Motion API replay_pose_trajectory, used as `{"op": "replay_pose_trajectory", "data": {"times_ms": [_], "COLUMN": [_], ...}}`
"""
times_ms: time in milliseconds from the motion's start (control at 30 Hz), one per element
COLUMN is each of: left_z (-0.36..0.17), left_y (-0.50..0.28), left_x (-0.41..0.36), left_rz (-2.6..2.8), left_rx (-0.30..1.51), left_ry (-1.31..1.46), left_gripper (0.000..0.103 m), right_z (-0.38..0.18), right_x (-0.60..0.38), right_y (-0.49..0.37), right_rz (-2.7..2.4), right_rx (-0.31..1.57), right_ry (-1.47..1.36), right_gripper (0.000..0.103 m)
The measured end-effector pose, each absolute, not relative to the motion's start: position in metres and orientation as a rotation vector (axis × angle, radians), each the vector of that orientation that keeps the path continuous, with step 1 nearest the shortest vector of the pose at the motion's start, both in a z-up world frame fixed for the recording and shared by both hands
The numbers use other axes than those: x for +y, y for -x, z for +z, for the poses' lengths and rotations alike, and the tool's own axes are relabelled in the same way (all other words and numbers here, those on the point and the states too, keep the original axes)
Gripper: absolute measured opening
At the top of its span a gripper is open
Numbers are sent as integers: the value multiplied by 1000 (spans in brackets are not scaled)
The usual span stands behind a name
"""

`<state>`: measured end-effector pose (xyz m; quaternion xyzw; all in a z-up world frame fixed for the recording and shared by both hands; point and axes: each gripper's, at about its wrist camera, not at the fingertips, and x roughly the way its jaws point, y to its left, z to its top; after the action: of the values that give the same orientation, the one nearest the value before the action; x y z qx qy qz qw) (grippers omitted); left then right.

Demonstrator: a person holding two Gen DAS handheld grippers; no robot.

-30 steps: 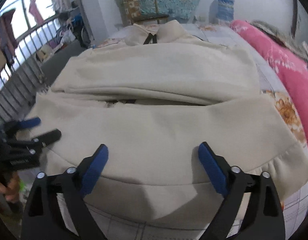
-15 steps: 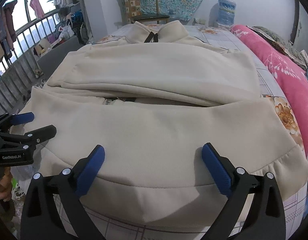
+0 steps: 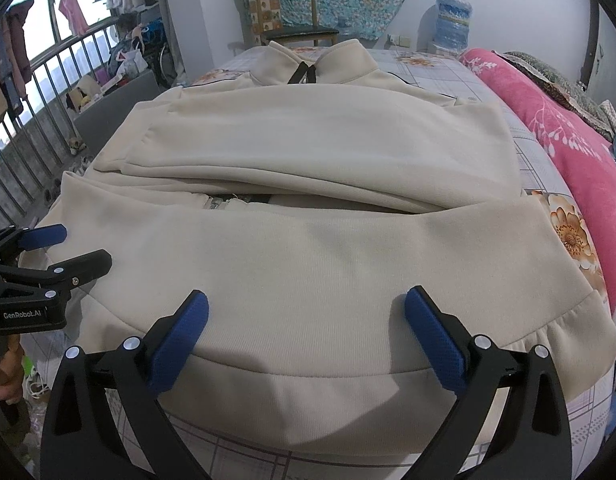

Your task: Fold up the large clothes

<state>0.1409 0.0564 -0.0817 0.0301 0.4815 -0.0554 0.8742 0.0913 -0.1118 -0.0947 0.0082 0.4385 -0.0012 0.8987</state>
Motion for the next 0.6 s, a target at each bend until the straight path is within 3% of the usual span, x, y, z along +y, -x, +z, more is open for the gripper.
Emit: {"op": "replay_pose_trajectory", "data": {"times_ms": [600], "left_z": [-83], "left_y": [-141], "left_x": [57], "left_rz": [-109], "left_rx": [1008], "left_ry": [-61], "left_gripper": [95], "right_z": [-95], "right_x": [-112], "right_y": [-91], "right_rz": [-3], "right_rx": [909], "right_ry": [-17], "right_gripper": [96]}}
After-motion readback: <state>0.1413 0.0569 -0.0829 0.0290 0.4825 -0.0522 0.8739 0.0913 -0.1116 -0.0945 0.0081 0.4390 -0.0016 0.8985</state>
